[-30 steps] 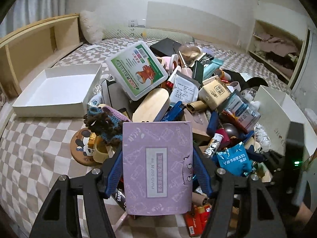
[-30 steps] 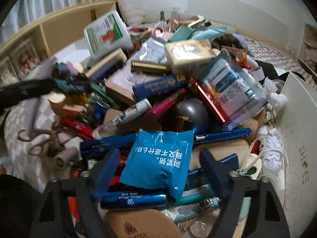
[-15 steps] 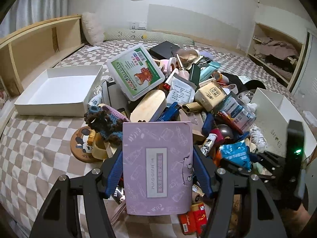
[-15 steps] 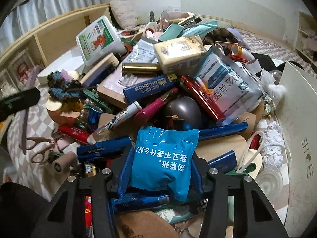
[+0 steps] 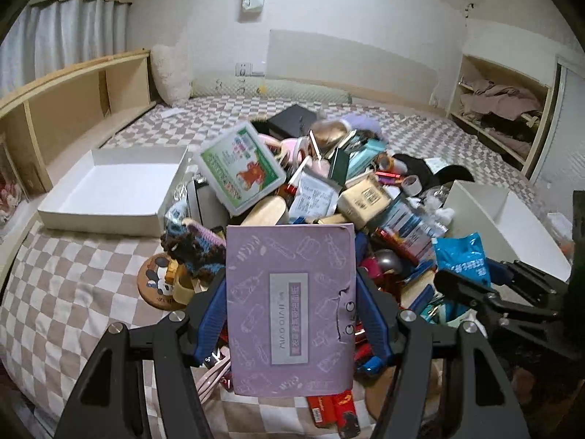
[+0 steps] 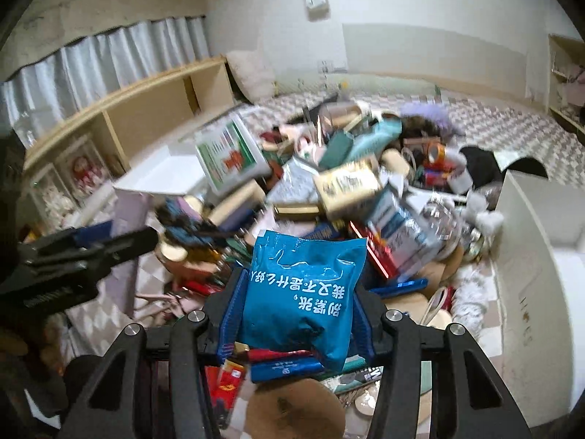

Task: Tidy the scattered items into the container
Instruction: 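Carry the lilac card and blue packet over the white shoebox with both tools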

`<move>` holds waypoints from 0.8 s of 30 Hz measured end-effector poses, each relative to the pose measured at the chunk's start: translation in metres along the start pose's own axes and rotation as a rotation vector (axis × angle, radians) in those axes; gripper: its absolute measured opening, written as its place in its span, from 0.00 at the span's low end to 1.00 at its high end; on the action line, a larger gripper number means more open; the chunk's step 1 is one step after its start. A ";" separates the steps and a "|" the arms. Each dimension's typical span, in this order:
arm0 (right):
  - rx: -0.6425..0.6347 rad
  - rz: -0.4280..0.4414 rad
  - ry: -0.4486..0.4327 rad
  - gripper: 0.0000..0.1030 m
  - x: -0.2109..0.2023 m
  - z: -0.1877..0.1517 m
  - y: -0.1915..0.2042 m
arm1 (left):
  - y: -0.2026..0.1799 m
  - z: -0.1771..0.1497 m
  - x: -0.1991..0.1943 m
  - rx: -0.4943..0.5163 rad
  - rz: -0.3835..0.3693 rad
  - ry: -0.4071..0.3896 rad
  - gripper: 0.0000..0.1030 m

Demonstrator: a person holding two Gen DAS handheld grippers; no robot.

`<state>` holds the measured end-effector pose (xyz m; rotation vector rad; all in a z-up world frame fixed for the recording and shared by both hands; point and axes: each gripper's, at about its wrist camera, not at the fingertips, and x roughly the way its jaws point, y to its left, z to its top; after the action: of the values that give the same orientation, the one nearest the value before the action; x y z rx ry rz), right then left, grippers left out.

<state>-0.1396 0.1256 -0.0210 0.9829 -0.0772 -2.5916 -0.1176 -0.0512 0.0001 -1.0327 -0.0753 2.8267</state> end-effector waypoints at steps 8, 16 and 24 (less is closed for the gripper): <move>-0.008 0.015 -0.072 0.51 -0.044 0.015 0.000 | -0.016 0.007 -0.027 0.006 -0.007 -0.056 0.63; 0.022 0.008 -0.130 0.51 -0.079 0.019 -0.013 | -0.039 0.015 -0.046 0.027 -0.033 -0.097 0.64; 0.050 -0.036 -0.170 0.51 -0.109 0.019 -0.040 | -0.074 0.027 -0.047 0.061 -0.074 -0.113 0.64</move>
<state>-0.0898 0.2005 0.0549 0.7858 -0.1701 -2.7134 -0.0916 0.0154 0.0582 -0.8390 -0.0375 2.7997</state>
